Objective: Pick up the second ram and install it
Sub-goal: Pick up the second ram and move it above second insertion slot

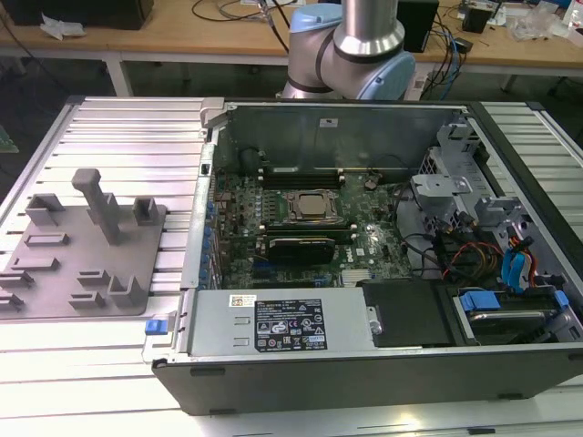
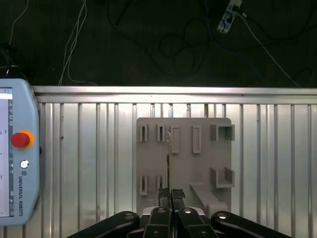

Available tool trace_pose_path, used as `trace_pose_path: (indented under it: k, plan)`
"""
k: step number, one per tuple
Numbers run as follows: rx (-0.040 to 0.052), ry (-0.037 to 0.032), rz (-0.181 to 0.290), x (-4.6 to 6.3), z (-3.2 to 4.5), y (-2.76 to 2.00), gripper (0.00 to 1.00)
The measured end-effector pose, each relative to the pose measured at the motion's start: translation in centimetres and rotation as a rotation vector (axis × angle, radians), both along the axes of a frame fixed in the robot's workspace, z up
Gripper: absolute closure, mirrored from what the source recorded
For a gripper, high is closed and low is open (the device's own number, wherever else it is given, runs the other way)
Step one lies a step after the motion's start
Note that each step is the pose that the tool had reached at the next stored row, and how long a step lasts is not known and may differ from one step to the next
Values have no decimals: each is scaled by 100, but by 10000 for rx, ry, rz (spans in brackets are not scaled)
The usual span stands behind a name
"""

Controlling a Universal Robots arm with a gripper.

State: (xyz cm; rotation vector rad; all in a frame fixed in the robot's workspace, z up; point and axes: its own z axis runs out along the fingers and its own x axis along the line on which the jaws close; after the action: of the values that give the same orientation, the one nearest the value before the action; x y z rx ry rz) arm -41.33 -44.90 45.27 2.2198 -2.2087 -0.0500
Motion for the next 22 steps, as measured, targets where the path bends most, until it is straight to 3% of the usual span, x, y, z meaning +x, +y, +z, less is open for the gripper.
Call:
trace_pose_path:
  k: [4,5,7,10,18,22]
  plan:
    - [1,-1,0,256,-1,0,91]
    - [1,-1,0,425,-1,0,91]
    - [2,-2,1,622,-2,0,91]
    - [1,-1,-1,787,-2,0,91]
    - [0,6,1,1619,-3,0,91]
    - [1,6,2,1834,-5,0,91]
